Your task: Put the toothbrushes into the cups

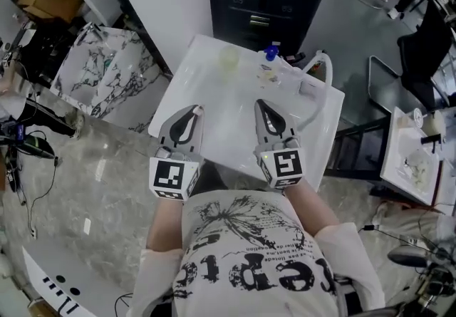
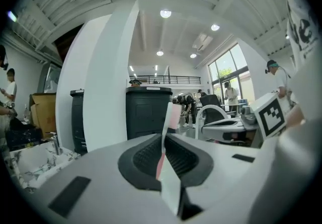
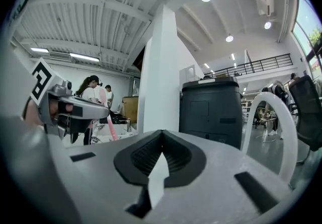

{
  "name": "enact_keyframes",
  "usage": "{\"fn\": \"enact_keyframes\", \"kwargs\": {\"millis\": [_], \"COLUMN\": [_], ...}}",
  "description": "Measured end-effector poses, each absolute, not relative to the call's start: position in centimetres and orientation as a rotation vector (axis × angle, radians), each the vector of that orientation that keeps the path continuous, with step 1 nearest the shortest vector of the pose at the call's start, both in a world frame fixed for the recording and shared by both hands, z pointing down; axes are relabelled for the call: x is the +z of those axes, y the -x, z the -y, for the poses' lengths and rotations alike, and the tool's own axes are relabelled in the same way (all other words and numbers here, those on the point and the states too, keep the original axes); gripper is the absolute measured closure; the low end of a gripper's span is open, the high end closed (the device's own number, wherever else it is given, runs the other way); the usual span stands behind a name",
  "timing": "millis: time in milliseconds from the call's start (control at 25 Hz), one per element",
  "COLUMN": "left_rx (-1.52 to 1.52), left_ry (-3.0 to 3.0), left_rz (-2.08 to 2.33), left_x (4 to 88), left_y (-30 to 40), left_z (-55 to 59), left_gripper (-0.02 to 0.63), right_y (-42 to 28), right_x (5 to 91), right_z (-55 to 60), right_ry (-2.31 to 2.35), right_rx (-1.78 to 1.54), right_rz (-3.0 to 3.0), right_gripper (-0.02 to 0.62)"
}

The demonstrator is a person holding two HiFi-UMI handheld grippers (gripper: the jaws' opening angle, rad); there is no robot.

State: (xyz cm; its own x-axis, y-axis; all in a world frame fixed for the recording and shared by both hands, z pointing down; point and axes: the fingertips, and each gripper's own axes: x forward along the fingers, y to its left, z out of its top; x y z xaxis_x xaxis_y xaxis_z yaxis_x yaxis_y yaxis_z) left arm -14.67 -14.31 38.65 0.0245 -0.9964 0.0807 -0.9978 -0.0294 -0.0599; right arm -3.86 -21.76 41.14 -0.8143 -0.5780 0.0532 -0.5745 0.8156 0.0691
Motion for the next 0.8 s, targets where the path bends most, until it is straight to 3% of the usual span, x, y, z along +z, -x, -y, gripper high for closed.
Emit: {"fn": "enact_keyframes", "kwargs": {"millis": [520, 800], "left_rx": [0.164, 0.082], "left_ry": [-2.517, -2.636], "left_rz": [1.764, 1.534], "left_x": [41.1, 43.1], "left_y": [22.1, 22.4], "left_z": [28.1, 33.9], "left_gripper": [0.58, 0.58], "right_y": [10.5, 11.5], "right_x": [43.0, 44.5], "right_z": [30.7, 32.6], "right_ry": [-1.283, -1.374], "right_rx": [0.0, 0.022], "right_rz": [2.73, 2.61], "right_gripper": [0.603, 0.603]}}
